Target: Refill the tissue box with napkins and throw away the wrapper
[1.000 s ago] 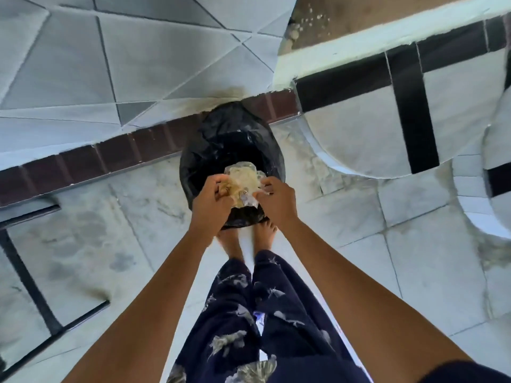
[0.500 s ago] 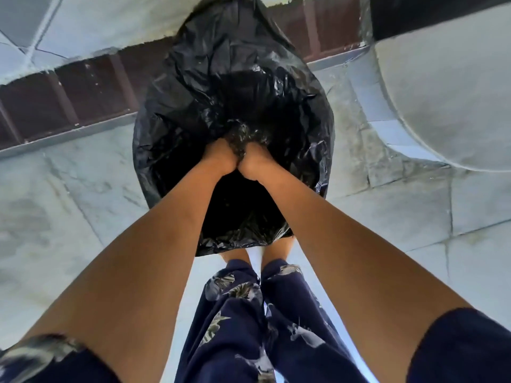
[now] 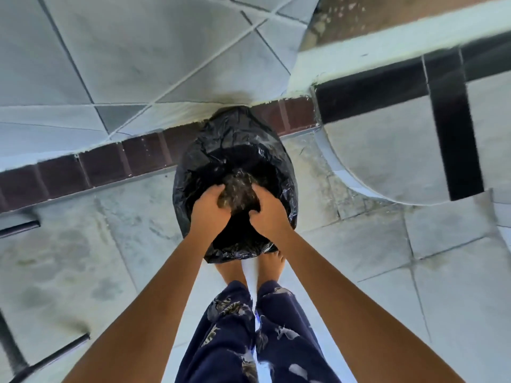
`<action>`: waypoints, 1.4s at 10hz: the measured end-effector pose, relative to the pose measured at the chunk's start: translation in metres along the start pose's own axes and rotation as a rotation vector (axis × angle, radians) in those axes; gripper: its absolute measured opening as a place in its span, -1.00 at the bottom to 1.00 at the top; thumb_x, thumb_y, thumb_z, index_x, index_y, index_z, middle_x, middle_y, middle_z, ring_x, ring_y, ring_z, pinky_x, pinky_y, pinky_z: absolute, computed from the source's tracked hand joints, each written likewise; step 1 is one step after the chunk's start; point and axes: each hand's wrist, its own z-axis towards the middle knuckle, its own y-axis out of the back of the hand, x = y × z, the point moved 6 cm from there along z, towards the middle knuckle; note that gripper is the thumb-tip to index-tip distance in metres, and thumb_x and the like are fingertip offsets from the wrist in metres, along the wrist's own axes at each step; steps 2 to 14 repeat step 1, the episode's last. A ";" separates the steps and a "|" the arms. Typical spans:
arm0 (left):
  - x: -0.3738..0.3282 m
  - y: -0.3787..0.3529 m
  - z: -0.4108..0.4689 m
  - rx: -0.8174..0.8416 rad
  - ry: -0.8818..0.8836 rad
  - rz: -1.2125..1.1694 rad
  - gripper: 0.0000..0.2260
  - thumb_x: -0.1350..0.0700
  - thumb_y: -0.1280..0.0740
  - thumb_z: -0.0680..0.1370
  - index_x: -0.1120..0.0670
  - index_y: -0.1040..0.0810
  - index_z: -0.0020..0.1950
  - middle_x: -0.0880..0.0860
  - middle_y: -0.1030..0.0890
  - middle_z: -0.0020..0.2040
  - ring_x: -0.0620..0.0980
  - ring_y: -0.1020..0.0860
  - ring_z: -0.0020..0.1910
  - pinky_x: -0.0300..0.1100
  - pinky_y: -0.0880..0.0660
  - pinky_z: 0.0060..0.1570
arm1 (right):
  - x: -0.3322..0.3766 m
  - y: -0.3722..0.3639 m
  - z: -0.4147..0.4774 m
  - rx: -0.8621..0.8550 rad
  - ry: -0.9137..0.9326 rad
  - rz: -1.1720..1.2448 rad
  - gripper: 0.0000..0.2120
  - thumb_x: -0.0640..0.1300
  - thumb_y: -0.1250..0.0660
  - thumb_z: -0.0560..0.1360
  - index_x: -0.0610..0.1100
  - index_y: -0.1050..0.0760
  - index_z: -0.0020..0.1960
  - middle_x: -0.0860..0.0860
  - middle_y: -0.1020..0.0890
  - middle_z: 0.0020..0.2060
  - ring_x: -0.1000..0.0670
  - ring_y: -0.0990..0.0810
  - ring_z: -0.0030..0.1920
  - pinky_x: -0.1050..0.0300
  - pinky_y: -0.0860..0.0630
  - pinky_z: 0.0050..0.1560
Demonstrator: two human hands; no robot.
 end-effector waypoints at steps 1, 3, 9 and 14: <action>-0.025 0.034 -0.047 -0.011 -0.020 -0.034 -0.57 0.24 -0.26 0.53 0.12 -0.34 0.41 0.08 -0.36 0.44 0.05 -0.31 0.42 -0.18 -0.17 0.40 | 0.019 0.027 -0.053 -0.090 0.066 0.032 -0.50 -0.22 -0.18 0.53 -0.14 -0.17 0.45 -0.06 -0.29 0.44 -0.05 -0.24 0.44 0.11 -0.18 0.42; -0.025 0.034 -0.047 -0.011 -0.020 -0.034 -0.57 0.24 -0.26 0.53 0.12 -0.34 0.41 0.08 -0.36 0.44 0.05 -0.31 0.42 -0.18 -0.17 0.40 | 0.019 0.027 -0.053 -0.090 0.066 0.032 -0.50 -0.22 -0.18 0.53 -0.14 -0.17 0.45 -0.06 -0.29 0.44 -0.05 -0.24 0.44 0.11 -0.18 0.42; -0.025 0.034 -0.047 -0.011 -0.020 -0.034 -0.57 0.24 -0.26 0.53 0.12 -0.34 0.41 0.08 -0.36 0.44 0.05 -0.31 0.42 -0.18 -0.17 0.40 | 0.019 0.027 -0.053 -0.090 0.066 0.032 -0.50 -0.22 -0.18 0.53 -0.14 -0.17 0.45 -0.06 -0.29 0.44 -0.05 -0.24 0.44 0.11 -0.18 0.42; -0.025 0.034 -0.047 -0.011 -0.020 -0.034 -0.57 0.24 -0.26 0.53 0.12 -0.34 0.41 0.08 -0.36 0.44 0.05 -0.31 0.42 -0.18 -0.17 0.40 | 0.019 0.027 -0.053 -0.090 0.066 0.032 -0.50 -0.22 -0.18 0.53 -0.14 -0.17 0.45 -0.06 -0.29 0.44 -0.05 -0.24 0.44 0.11 -0.18 0.42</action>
